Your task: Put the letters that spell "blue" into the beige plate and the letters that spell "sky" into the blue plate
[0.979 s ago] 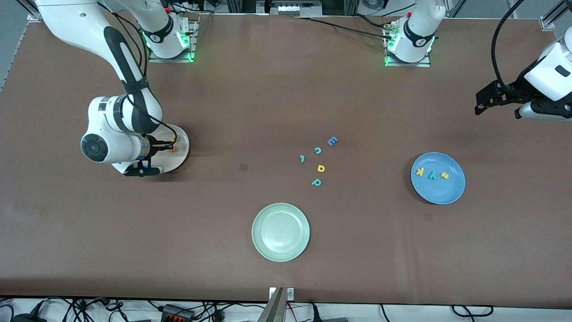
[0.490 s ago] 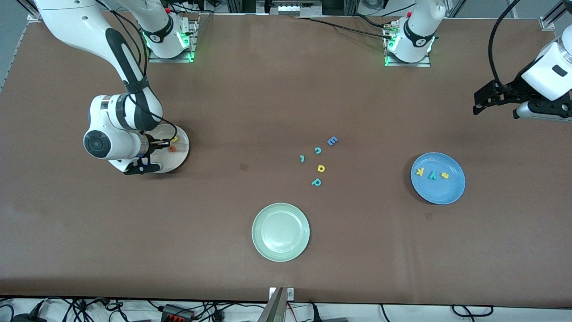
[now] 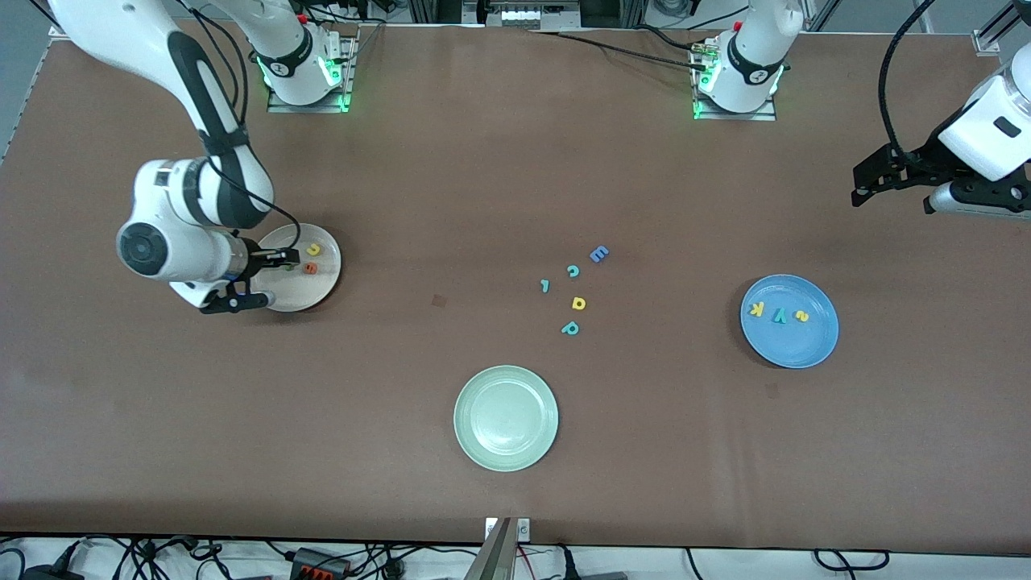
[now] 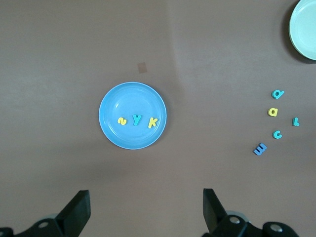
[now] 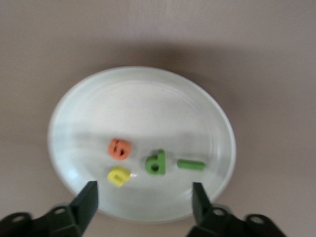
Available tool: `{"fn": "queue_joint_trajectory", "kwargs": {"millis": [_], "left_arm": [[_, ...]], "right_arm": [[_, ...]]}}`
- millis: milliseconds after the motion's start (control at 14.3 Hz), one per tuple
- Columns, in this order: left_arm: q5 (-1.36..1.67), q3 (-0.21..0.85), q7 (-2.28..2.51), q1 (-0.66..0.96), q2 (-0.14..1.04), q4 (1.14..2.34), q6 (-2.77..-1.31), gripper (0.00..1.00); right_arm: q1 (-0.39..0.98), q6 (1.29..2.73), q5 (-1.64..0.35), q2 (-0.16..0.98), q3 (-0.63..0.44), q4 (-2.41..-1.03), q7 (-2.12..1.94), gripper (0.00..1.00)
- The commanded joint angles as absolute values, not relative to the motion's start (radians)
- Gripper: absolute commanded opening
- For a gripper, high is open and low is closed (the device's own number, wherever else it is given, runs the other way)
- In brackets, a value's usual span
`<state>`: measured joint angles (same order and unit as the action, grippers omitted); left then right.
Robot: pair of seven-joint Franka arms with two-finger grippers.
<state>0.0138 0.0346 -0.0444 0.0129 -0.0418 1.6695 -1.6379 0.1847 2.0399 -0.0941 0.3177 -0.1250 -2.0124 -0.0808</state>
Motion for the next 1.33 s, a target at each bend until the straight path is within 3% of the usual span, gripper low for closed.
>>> {"fn": "queue_joint_trajectory", "kwargs": {"millis": [0,140,350,769,1259], "left_arm": [[-0.005,0.041,-0.028,0.015,-0.026,1.634,-1.615,1.00],[-0.005,0.041,-0.028,0.015,-0.026,1.634,-1.615,1.00],[-0.005,0.041,-0.028,0.015,-0.026,1.634,-1.615,1.00],[-0.003,0.041,-0.028,0.015,-0.026,1.634,-1.615,1.00],[-0.003,0.041,-0.028,0.014,-0.026,1.634,-1.615,1.00]], "right_arm": [[0.167,1.823,-0.090,0.268,-0.133,-1.822,-0.015,1.00],[0.146,1.657,-0.092,0.285,-0.133,-1.632,-0.012,1.00],[0.130,1.600,-0.094,0.285,-0.133,-1.481,-0.026,1.00],[0.077,1.545,-0.086,0.279,-0.150,-1.350,-0.021,1.00],[-0.018,1.559,-0.028,0.210,-0.049,-1.394,-0.008,1.00]]}}
